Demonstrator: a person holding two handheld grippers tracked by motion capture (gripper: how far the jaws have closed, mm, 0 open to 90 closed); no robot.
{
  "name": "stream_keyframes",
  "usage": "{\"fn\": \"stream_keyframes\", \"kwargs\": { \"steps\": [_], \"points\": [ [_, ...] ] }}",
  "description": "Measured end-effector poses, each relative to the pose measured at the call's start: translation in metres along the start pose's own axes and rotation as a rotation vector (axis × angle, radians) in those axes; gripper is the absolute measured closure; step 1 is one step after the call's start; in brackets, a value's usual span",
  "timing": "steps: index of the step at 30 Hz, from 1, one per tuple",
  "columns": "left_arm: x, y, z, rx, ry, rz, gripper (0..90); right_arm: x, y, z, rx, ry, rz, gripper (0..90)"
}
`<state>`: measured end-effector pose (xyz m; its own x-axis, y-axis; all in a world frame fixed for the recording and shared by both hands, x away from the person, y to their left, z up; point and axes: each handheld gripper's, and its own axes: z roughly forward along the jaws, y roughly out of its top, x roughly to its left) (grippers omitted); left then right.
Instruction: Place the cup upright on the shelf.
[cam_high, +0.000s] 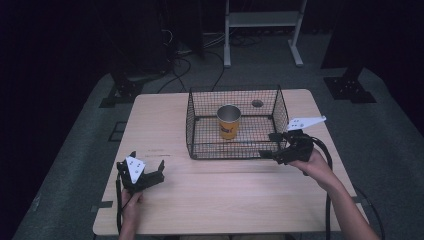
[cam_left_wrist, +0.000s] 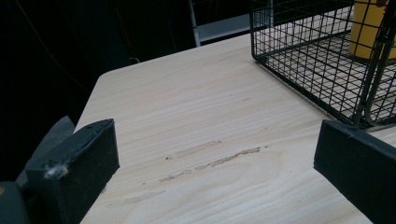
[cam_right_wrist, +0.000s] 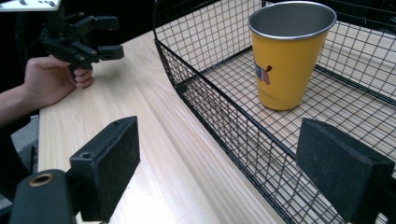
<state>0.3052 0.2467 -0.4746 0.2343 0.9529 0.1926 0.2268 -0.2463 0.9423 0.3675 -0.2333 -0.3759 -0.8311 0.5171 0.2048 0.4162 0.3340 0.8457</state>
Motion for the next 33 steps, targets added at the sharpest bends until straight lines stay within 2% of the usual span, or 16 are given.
{"fn": "stream_keyframes", "kwargs": {
  "steps": [4, 6, 25, 33],
  "points": [
    [0.0, 0.0, 0.0, 0.0, 0.0, 0.0, 0.0, 0.002, -0.006, -0.001, -0.003, 0.01, 0.004, 13.1],
    [0.0, 0.0, 0.0, 0.0, 0.0, 0.0, 0.0, 0.003, -0.009, -0.002, 0.004, 0.002, -0.002, 13.1],
    [0.0, 0.0, 0.0, 0.0, 0.0, 0.001, 0.0, 0.002, -0.045, -0.011, -0.008, -0.021, 0.038, 13.4],
    [0.0, 0.0, 0.0, 0.002, 0.0, 0.003, 0.0, 0.001, -0.055, -0.015, -0.014, -0.028, 0.055, 13.4]
  ]
}}
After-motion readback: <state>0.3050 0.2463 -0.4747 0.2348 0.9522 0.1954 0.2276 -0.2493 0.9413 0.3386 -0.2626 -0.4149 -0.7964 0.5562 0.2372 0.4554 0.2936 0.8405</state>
